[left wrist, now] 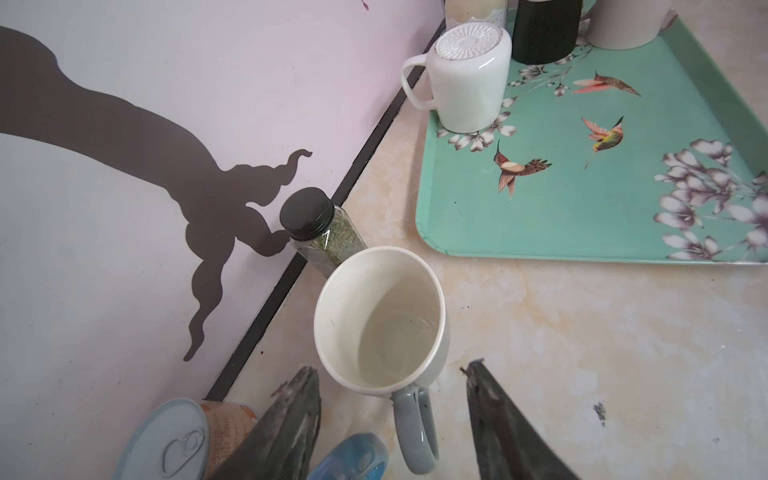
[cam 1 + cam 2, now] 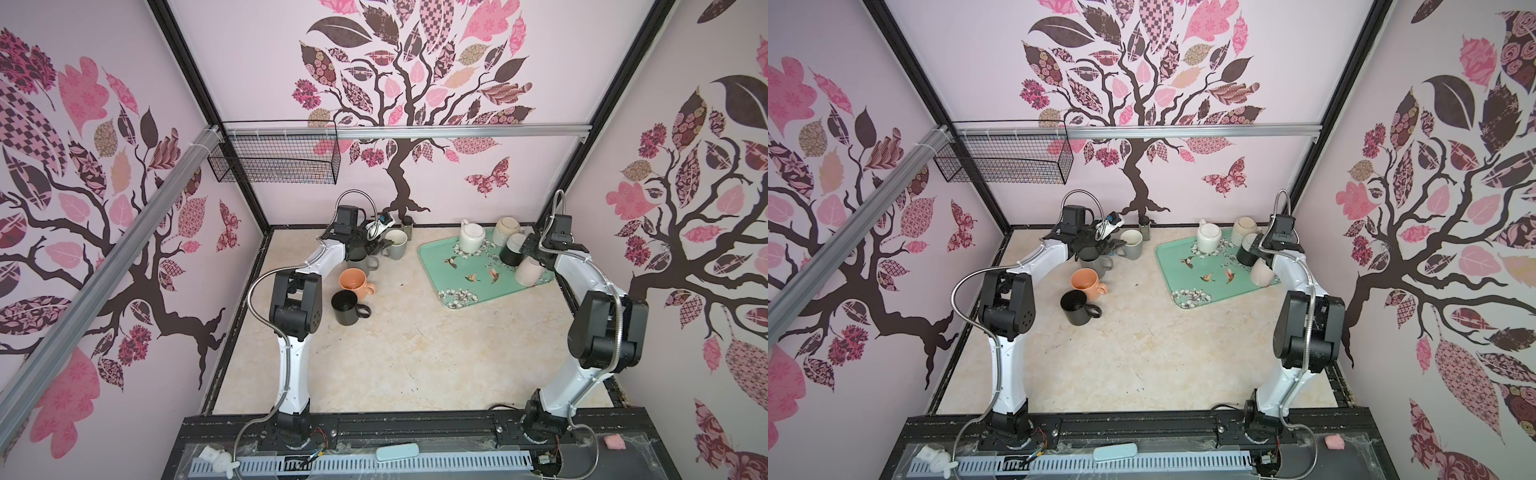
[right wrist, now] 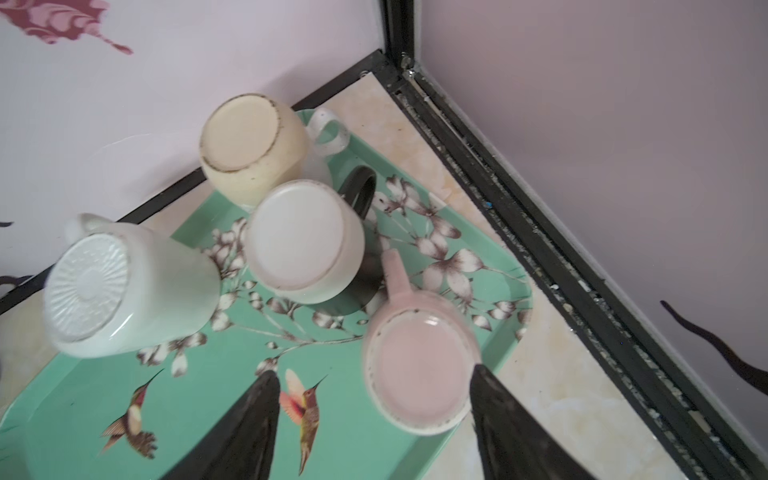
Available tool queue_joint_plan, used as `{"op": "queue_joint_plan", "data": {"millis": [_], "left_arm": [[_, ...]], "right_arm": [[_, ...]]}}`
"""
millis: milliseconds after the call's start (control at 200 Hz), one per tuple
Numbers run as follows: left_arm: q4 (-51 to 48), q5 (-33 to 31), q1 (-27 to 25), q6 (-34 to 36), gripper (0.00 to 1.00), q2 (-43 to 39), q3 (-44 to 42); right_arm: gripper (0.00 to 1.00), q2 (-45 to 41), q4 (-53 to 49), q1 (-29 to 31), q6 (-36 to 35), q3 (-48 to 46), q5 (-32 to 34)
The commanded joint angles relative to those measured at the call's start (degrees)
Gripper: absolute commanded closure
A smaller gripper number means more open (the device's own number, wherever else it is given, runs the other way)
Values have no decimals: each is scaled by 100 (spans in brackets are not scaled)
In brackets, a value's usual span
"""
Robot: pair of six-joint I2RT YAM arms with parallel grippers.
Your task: Turn the mug right side up
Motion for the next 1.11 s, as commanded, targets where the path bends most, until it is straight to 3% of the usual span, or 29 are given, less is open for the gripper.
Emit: {"op": "queue_joint_plan", "data": {"millis": [0,210,400,665,1100], "left_arm": [[221,333,1,-211,42,-337,-241],[327,501,5,-372,41,-553,-500],[373,520,-1,-424,41,-798,-792],[390,530,-54,-471,40,-1143,-1141],[220,230,-415,-457,40,-1670,-1545]], "right_arm": [[25,399,-488,-215,-51,463,185],[23,928,-551,-366,-88,787,-54],[39,1181,-627,-342,-429,986,-911],[45,859,-715,-209,-841,587,-1741],[44,774,-1001,758,-1194,541,-2469]]}}
